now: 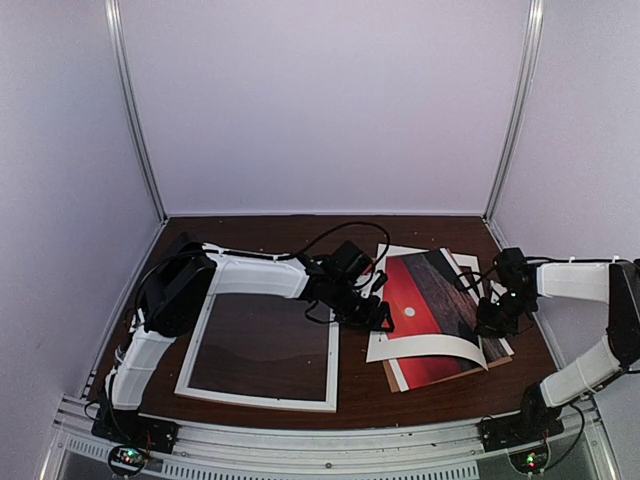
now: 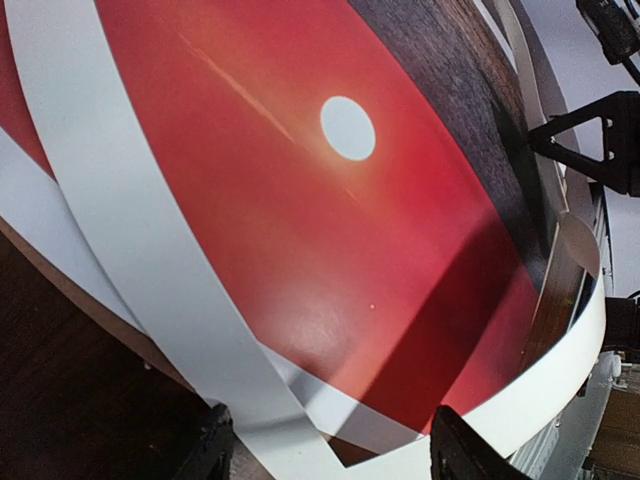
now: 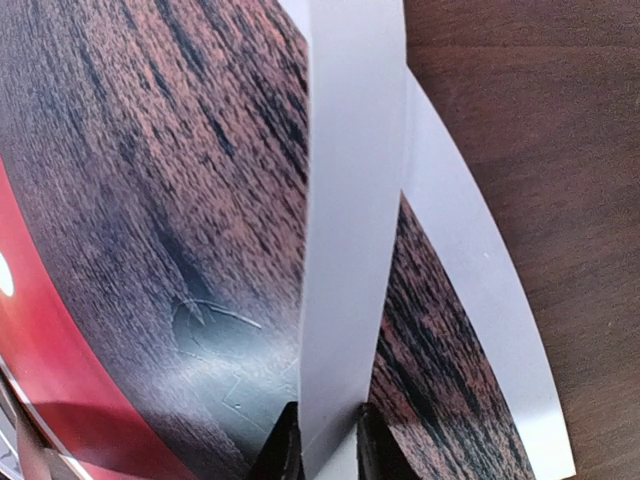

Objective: Put the photo into the frame
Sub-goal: Pick up the mat board from the photo.

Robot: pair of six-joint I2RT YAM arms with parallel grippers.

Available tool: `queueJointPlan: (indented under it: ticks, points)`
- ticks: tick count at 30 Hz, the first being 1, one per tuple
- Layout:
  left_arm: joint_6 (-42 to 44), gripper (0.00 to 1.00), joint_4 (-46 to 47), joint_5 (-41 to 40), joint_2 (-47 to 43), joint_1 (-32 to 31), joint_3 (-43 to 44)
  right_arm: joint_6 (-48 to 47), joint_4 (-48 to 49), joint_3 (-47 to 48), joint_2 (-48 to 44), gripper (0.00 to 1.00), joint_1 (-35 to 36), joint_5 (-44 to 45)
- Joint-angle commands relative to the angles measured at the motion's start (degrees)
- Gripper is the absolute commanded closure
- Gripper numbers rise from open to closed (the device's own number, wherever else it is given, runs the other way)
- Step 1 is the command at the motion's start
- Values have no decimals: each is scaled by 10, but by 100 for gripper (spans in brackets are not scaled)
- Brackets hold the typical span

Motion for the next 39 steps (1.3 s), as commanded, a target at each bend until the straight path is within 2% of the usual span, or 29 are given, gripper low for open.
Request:
queueJointPlan:
  ticks: [1, 17, 22, 31, 39]
  points:
    - [8, 32, 21, -3, -5, -2, -14, -4, -10, -8, 22, 84, -1, -9]
    - [40, 27, -8, -49, -60, 22, -32, -18, -57, 25, -13, 98, -1, 15]
    - [40, 22, -9, -44, -62, 29, -26, -22, -73, 36, -24, 100, -1, 22]
    - [-17, 14, 5, 16, -45, 48, -16, -21, -78, 39, -34, 100, -1, 16]
    - [-64, 17, 1, 68, -17, 51, 9, -19, -77, 40, -36, 100, -1, 8]
